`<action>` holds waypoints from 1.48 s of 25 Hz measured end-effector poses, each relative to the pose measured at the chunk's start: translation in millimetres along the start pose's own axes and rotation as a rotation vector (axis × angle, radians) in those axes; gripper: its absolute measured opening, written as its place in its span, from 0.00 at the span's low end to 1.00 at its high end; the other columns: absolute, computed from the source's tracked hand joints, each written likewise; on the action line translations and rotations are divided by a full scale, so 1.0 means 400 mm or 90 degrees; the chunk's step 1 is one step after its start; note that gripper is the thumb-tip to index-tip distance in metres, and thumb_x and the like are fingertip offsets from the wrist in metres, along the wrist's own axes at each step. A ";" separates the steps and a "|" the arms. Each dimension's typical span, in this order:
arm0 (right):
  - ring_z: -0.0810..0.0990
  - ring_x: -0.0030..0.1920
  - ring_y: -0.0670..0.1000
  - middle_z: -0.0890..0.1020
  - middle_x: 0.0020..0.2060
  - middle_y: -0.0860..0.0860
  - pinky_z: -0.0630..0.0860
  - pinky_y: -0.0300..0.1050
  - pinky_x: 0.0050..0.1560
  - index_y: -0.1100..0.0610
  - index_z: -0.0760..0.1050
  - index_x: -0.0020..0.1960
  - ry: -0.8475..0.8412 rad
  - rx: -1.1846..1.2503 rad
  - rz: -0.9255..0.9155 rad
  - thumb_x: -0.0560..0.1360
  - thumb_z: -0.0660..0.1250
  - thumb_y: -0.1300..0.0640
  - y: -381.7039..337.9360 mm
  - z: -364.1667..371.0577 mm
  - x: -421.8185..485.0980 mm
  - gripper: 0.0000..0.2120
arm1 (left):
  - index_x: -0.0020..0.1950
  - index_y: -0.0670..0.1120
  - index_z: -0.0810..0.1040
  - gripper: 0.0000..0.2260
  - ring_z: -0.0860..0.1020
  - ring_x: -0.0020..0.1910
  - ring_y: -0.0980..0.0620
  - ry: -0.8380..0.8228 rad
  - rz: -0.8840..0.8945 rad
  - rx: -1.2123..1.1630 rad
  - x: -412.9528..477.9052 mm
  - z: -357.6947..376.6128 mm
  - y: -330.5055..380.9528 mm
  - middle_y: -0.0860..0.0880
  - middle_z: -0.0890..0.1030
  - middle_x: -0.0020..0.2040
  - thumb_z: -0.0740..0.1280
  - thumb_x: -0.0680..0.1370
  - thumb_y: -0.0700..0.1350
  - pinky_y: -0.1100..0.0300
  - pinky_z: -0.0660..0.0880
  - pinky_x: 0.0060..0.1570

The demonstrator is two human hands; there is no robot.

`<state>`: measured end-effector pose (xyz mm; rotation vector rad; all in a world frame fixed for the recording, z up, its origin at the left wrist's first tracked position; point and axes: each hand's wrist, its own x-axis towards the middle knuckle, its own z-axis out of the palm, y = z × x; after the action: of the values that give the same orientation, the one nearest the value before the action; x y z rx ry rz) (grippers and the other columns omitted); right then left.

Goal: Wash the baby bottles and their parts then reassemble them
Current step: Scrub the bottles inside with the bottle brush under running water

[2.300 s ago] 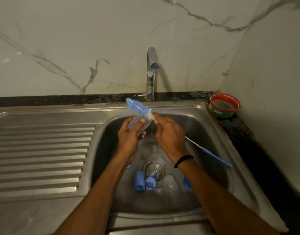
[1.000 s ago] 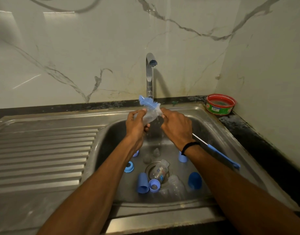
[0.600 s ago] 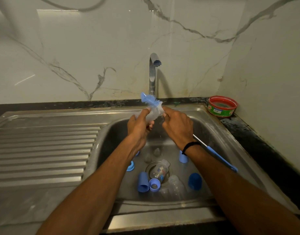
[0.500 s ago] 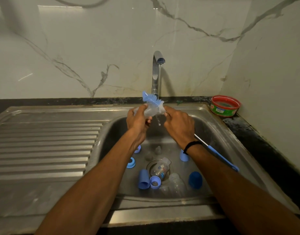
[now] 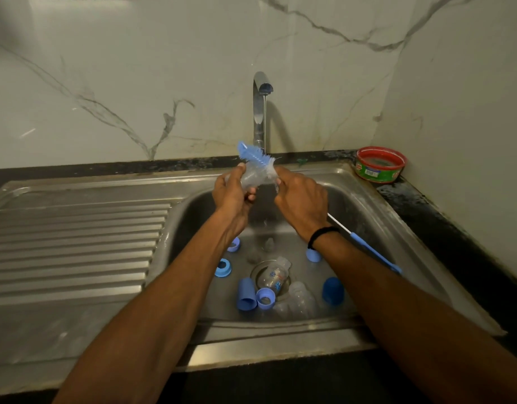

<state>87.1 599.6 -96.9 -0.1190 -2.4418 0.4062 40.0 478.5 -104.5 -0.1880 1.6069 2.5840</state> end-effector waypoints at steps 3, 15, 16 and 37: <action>0.79 0.38 0.53 0.81 0.41 0.52 0.78 0.49 0.39 0.51 0.75 0.64 -0.008 0.009 0.019 0.78 0.60 0.58 -0.002 -0.004 0.000 0.16 | 0.63 0.45 0.73 0.16 0.79 0.34 0.53 -0.026 -0.008 0.016 -0.009 0.004 -0.003 0.38 0.82 0.53 0.70 0.80 0.50 0.61 0.76 0.32; 0.79 0.38 0.54 0.81 0.40 0.53 0.76 0.47 0.40 0.52 0.76 0.61 -0.035 0.032 0.024 0.77 0.61 0.60 -0.004 -0.009 -0.004 0.14 | 0.58 0.46 0.75 0.12 0.80 0.47 0.46 -0.023 0.085 0.059 -0.016 -0.006 0.013 0.43 0.80 0.57 0.70 0.77 0.37 0.57 0.79 0.42; 0.78 0.38 0.53 0.81 0.40 0.52 0.74 0.45 0.39 0.52 0.76 0.60 -0.040 0.031 0.023 0.77 0.61 0.60 -0.006 -0.010 -0.005 0.13 | 0.58 0.47 0.75 0.12 0.80 0.48 0.46 -0.014 0.080 0.056 -0.013 -0.009 0.010 0.42 0.80 0.57 0.70 0.77 0.37 0.56 0.78 0.43; 0.74 0.36 0.50 0.81 0.41 0.52 0.70 0.42 0.39 0.52 0.75 0.63 -0.050 0.056 0.025 0.79 0.60 0.59 -0.034 -0.024 -0.008 0.15 | 0.61 0.47 0.78 0.12 0.81 0.55 0.48 0.010 0.161 0.116 0.013 -0.015 0.006 0.48 0.81 0.57 0.71 0.78 0.44 0.55 0.83 0.48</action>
<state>95.6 588.5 -87.5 -0.1151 -2.4968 0.5433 35.0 472.0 -105.7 0.0112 1.9763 2.5927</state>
